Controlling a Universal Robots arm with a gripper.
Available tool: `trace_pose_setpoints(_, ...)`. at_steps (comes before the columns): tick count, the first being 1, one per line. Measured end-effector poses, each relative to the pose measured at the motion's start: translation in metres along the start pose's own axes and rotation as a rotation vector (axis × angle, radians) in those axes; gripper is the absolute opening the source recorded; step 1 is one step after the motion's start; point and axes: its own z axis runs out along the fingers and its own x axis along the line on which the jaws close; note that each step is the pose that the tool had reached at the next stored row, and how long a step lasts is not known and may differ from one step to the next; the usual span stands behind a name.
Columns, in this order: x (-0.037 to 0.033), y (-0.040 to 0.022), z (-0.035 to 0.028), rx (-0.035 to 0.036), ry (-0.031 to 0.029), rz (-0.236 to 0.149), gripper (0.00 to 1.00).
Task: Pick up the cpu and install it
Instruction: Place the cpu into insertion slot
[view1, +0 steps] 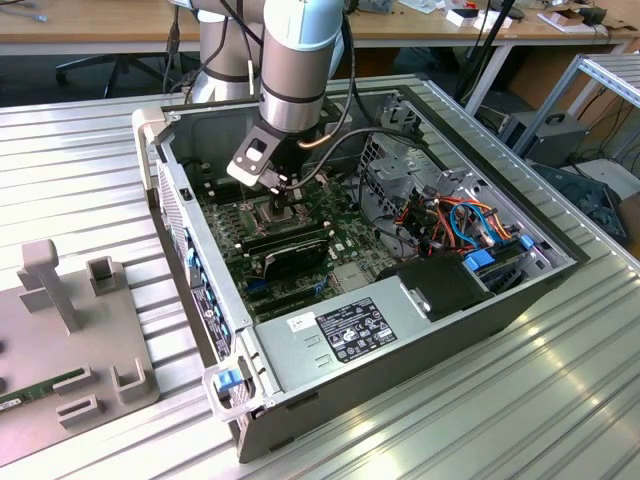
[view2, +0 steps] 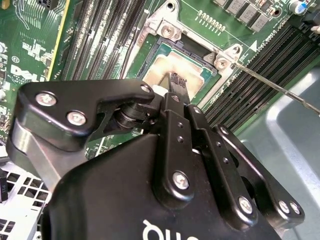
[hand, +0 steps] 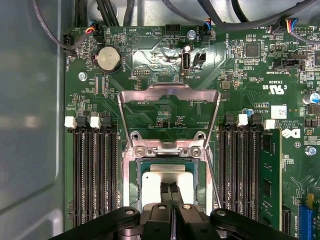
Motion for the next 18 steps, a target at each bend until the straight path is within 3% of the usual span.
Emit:
trace_pose_setpoints(15, -0.0001, -0.0002, 0.0037, -0.0001, 0.0, 0.0, 0.11)
trace_pose_setpoints(16, 0.0005, 0.0002, 0.001, -0.0017, 0.0027, 0.0, 0.11)
trace_pose_setpoints(18, 0.0003, 0.0004, -0.006, -0.0002, -0.0023, 0.0, 0.11)
